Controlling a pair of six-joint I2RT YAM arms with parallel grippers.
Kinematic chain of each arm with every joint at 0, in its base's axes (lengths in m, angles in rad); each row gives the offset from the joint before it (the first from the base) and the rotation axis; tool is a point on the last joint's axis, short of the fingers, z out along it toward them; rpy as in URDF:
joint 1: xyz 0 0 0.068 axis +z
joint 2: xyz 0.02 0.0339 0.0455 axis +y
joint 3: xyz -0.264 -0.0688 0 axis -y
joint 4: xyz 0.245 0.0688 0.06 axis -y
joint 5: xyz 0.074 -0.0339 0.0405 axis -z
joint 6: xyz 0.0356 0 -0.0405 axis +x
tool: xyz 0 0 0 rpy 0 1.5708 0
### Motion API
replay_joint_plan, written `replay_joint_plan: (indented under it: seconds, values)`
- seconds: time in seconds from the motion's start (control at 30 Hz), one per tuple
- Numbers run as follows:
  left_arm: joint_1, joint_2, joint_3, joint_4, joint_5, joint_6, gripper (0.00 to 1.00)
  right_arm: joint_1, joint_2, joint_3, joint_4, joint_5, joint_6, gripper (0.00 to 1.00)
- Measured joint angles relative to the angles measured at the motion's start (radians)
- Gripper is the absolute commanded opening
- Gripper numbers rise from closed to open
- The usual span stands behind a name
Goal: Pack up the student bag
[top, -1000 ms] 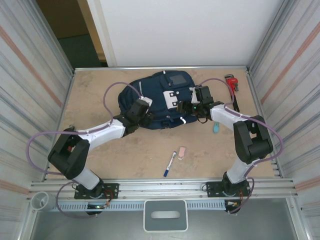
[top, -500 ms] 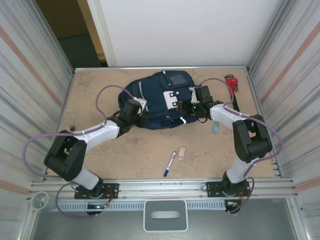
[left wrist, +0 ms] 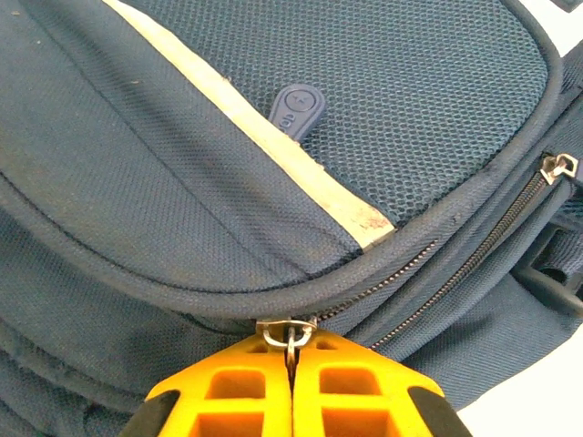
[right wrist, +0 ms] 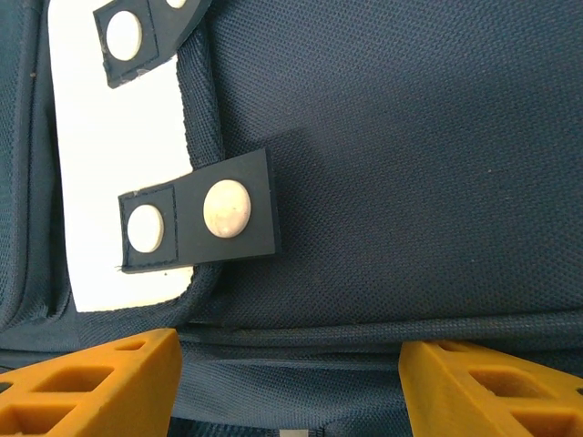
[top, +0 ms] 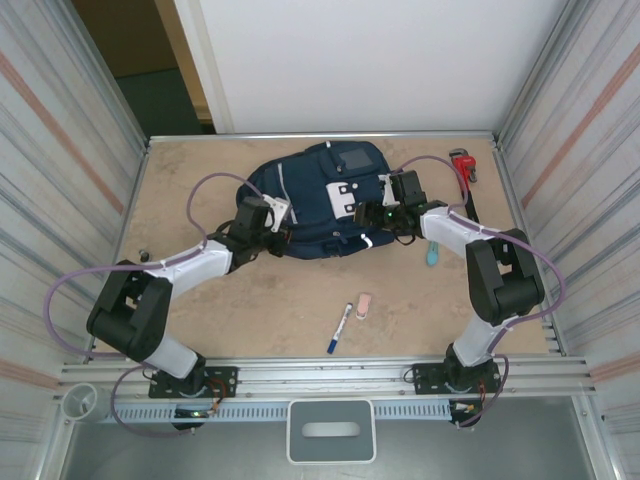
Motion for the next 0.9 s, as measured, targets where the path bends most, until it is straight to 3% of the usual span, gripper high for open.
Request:
replay_joint_plan:
  seconds: [0.2, 0.43, 0.57, 0.67, 0.73, 0.8, 0.9]
  values:
    - [0.006, -0.043, -0.042, 0.048, 0.033, 0.003, 0.0, 0.013, -0.108, -0.025, -0.031, 0.04, 0.006, 0.68]
    - [0.006, -0.07, -0.072, 0.087, 0.062, -0.019, 0.0, 0.118, -0.319, -0.199, -0.05, 0.173, 0.106, 0.78]
    - [0.006, -0.07, -0.072, 0.089, 0.062, -0.032, 0.0, 0.12, -0.311, -0.288, -0.022, 0.195, 0.204, 0.75]
    - [0.006, -0.07, -0.072, 0.089, 0.062, -0.039, 0.0, 0.116, -0.256, -0.294, 0.015, 0.196, 0.255, 0.63]
    - [0.006, -0.07, -0.072, 0.083, 0.061, -0.043, 0.0, 0.111, -0.208, -0.277, 0.037, 0.196, 0.277, 0.5]
    - [0.003, -0.072, -0.071, 0.068, 0.05, -0.043, 0.0, 0.097, -0.158, -0.248, 0.051, 0.2, 0.276, 0.27]
    - [-0.015, -0.09, -0.071, 0.035, 0.018, -0.047, 0.0, 0.062, -0.109, -0.215, 0.059, 0.2, 0.269, 0.13]
